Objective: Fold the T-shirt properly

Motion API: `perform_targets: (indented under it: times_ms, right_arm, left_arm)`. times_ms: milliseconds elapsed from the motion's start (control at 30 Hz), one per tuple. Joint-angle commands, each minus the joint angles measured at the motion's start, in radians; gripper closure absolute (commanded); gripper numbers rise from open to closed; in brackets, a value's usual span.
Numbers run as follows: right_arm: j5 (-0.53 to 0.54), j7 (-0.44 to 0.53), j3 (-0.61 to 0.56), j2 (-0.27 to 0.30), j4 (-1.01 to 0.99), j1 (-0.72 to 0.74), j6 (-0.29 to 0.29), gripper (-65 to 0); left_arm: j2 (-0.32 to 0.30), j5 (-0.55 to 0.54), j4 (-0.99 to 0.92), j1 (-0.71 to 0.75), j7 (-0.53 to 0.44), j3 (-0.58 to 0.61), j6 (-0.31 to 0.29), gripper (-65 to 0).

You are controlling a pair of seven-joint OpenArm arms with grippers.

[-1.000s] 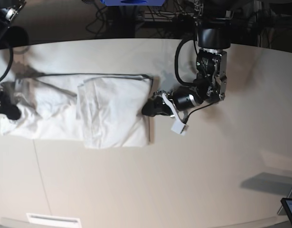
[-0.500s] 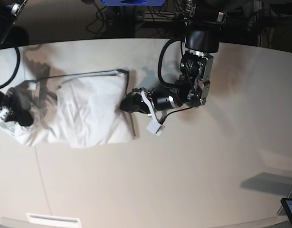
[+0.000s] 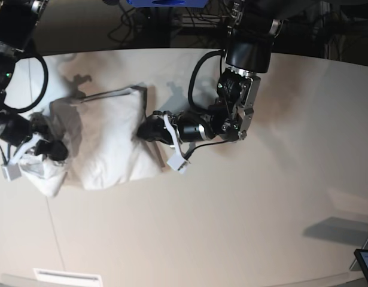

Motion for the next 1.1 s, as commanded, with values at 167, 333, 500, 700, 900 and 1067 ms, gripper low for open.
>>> perform_targets:
  times_ms: [167, 333, 500, 700, 900, 1067]
  right_arm:
    - [-0.061, -0.008, -0.043, -0.021, 0.113, 0.011, 0.004, -0.1]
    - [-0.068, 0.001, -0.132, -0.025, 0.115, 0.011, 0.004, -0.1]
    - [-0.121, 0.070, -0.241, -0.021, 0.118, 0.013, 0.004, -0.1]
    - [-0.412, 0.116, -0.428, -0.034, 0.193, 0.014, 0.003, -0.1]
    - [-0.648, 0.128, -0.531, -0.084, 0.201, 0.016, 0.003, -0.1]
    - [-0.840, 0.136, -0.629, -0.107, 0.247, 0.016, 0.003, 0.0]
  left_arm:
    - [0.019, -0.026, 0.016, -0.026, -0.025, -0.007, 0.045, 0.0]
    - [0.019, -0.026, 0.015, -0.046, -0.020, 0.002, 0.045, 0.0]
    - [0.021, -0.026, 0.015, -0.046, -0.020, -0.003, 0.045, 0.0]
    - [0.021, -0.026, 0.015, -0.046, -0.020, -0.006, 0.045, 0.0]
    - [0.016, -0.026, 0.015, -0.048, -0.020, -0.009, 0.045, 0.0]
    - [-0.010, -0.024, 0.016, -0.048, -0.020, -0.009, 0.045, 0.0]
